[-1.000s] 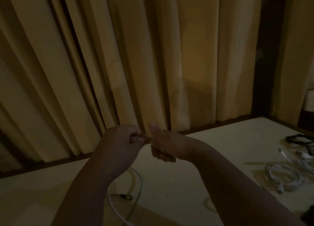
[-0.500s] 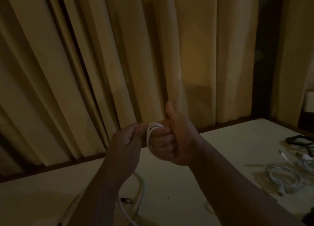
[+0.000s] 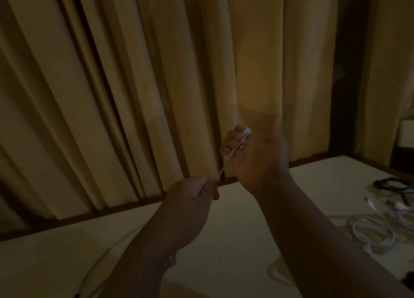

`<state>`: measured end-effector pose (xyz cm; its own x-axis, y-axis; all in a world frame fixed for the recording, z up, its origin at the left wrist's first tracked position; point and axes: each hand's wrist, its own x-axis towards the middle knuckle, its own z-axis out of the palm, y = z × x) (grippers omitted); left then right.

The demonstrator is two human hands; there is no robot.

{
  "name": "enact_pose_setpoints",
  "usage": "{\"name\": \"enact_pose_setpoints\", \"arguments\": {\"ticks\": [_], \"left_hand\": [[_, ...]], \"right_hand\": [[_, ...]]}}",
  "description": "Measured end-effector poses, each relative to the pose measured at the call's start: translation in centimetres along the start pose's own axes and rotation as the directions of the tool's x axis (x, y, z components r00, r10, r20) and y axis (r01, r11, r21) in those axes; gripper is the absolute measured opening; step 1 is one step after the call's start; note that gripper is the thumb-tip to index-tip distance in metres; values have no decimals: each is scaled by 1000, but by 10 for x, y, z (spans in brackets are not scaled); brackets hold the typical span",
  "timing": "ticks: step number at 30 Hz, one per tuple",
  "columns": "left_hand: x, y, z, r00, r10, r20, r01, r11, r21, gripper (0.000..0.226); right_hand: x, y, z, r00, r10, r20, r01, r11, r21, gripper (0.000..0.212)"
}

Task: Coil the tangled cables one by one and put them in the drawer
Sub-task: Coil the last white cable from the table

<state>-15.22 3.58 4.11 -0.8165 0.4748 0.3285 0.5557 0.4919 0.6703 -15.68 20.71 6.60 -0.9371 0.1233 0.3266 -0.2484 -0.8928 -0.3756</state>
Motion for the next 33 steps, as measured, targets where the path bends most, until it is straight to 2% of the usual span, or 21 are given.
{"name": "enact_pose_setpoints", "arguments": {"ticks": [2,5,6,8,9,10,12,15,17,19,23,26,28,30,31,33], "left_hand": [[-1,2,0,1000,-23,10,22,996,91,34],[-3,6,-6,999,-18,28,12,980,199,29],[-4,7,-10,999,-19,27,13,975,222,28],[-6,7,-19,1000,-14,-13,17,965,262,28],[-6,6,-25,999,-4,-46,16,964,266,29],[-5,5,-30,997,9,-77,12,963,268,29],[-4,1,-39,993,32,-115,4,955,295,27],[-2,-8,-46,985,53,-163,0,950,313,27],[-2,-11,-48,980,58,-189,-2,959,284,26],[-2,-12,-50,974,67,-217,-10,967,256,24],[-1,-14,-50,952,118,-281,-58,975,215,20],[0,-17,-46,942,136,-308,-92,984,152,25],[1,-19,-41,934,153,-324,-126,987,102,29],[2,-16,-34,925,167,-341,-158,986,56,28],[3,-15,-31,926,163,-340,-165,986,22,29],[3,-10,-25,939,142,-314,-167,985,-53,32]], "right_hand": [[6,-2,-3,994,-58,-91,38,978,-206,69],[18,1,-8,972,-113,-206,-13,850,-526,67],[19,3,-11,968,-144,-204,-31,742,-669,61],[16,8,-21,975,-214,-63,26,390,-921,47],[13,10,-27,980,-200,20,72,253,-965,48],[10,13,-32,984,-165,61,91,180,-979,53],[2,17,-37,995,-38,91,94,80,-992,60],[-1,22,-31,978,206,15,20,-23,-1000,74],[-1,23,-29,941,335,-52,-61,18,-998,81],[-2,22,-27,896,441,-57,-125,127,-984,78],[-4,15,-20,776,630,32,-249,353,-902,76],[-6,14,-12,660,742,119,-377,464,-802,76],[-8,14,-7,578,780,241,-465,557,-688,73],[-8,16,-6,529,761,377,-543,644,-539,69],[-8,16,-4,528,732,430,-568,681,-462,67],[-8,16,-2,578,657,484,-588,747,-311,65]]}}
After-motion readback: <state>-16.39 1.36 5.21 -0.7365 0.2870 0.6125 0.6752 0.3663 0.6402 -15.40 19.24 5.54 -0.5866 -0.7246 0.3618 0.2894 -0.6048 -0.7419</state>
